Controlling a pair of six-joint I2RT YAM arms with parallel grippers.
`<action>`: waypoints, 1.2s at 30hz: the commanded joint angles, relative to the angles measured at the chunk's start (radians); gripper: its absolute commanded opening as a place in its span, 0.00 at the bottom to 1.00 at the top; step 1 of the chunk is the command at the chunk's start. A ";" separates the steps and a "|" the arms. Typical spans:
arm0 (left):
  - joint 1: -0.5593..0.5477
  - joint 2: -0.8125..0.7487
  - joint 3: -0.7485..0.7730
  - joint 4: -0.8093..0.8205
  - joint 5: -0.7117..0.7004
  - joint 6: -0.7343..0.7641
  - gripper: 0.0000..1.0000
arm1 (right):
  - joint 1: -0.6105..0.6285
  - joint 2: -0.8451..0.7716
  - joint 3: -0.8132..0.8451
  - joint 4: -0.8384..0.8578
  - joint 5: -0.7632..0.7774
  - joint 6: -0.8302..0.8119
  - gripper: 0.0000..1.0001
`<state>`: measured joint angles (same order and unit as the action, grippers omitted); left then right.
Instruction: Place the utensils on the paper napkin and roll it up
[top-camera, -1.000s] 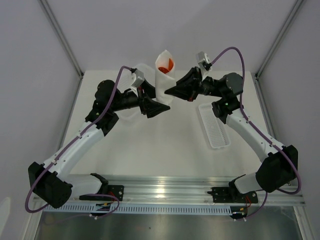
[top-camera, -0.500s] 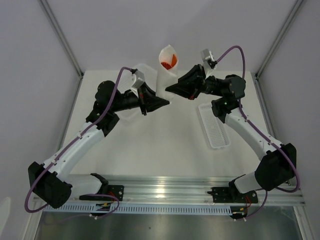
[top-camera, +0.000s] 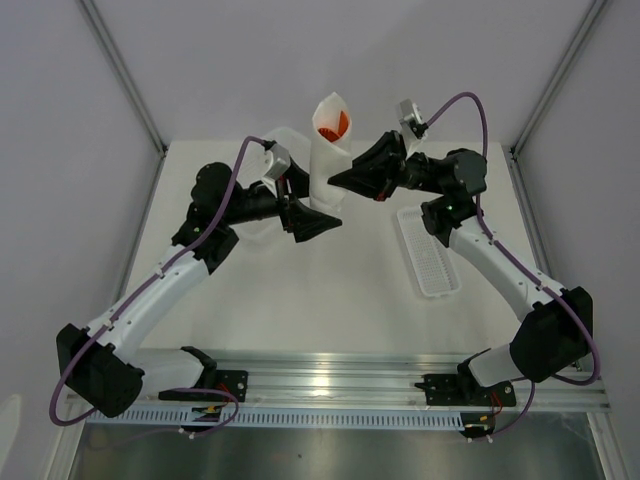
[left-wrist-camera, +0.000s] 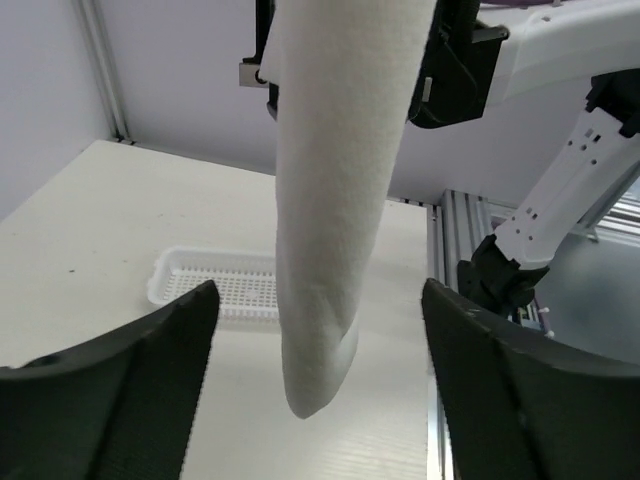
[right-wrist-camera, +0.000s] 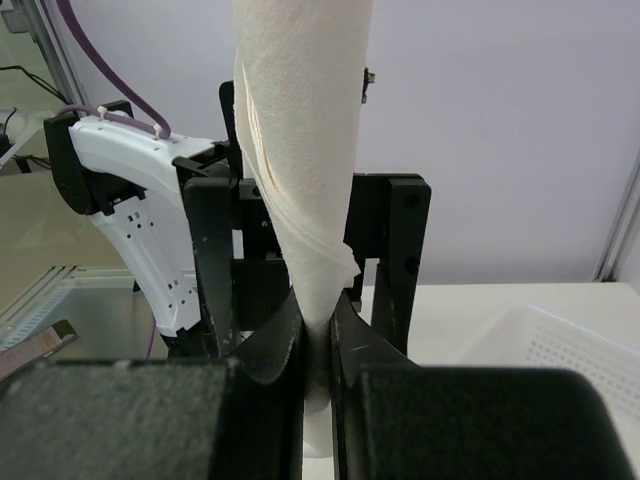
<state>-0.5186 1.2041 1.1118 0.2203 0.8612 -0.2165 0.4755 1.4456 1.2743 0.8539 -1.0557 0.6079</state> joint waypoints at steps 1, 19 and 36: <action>0.000 -0.038 -0.009 0.008 0.029 0.035 0.88 | 0.006 -0.028 0.019 -0.016 0.002 -0.029 0.00; 0.074 -0.052 0.059 0.053 0.044 -0.026 0.78 | -0.035 -0.070 0.007 -0.168 -0.041 -0.122 0.00; 0.077 0.015 0.158 0.172 0.001 -0.239 0.63 | 0.000 -0.039 0.005 -0.322 -0.116 -0.231 0.00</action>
<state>-0.4480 1.2076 1.2339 0.3290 0.8646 -0.3996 0.4618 1.3983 1.2568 0.5232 -1.1481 0.3950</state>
